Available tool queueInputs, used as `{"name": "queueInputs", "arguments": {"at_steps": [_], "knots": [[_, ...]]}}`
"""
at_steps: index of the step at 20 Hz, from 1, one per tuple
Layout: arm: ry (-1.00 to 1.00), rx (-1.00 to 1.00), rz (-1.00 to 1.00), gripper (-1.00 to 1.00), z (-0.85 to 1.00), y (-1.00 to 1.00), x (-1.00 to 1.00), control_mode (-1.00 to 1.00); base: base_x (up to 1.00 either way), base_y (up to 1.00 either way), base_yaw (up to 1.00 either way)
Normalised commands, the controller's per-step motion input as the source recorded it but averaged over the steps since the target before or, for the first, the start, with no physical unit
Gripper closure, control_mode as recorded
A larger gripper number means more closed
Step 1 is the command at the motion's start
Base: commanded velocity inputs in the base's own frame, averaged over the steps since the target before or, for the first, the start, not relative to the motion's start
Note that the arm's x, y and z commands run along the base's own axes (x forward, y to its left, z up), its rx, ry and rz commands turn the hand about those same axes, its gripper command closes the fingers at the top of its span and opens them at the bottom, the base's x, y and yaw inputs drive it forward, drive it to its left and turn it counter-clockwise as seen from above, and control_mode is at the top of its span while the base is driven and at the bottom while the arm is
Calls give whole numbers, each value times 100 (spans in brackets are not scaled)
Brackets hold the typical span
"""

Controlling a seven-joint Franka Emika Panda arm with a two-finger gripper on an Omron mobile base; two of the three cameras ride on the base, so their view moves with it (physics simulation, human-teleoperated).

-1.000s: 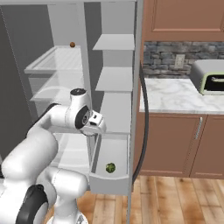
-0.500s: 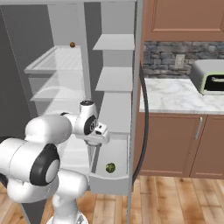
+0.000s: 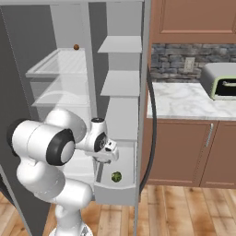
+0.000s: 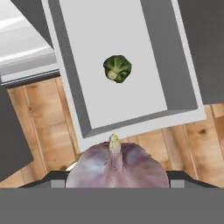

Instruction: Take the garlic and broccoli from the fridge shelf and place them in the freezer drawer to begin freezing them.

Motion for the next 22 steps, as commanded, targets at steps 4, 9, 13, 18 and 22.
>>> {"name": "queueInputs", "arguments": {"at_steps": [4, 9, 13, 18, 22], "knots": [[8, 7, 0, 100, -15, -30, 16, -100, 0, 0, 0], [22, 2, 0, 100, -36, -1, 36, -100, 0, 0, 0], [16, 0, 0, 100, -43, 0, 26, -100, 0, 0, 0], [5, 0, 0, 100, -37, -6, 15, -100, 0, 0, 0], [0, 0, 0, 100, -46, 0, 8, -100, 0, 0, 0]]}}
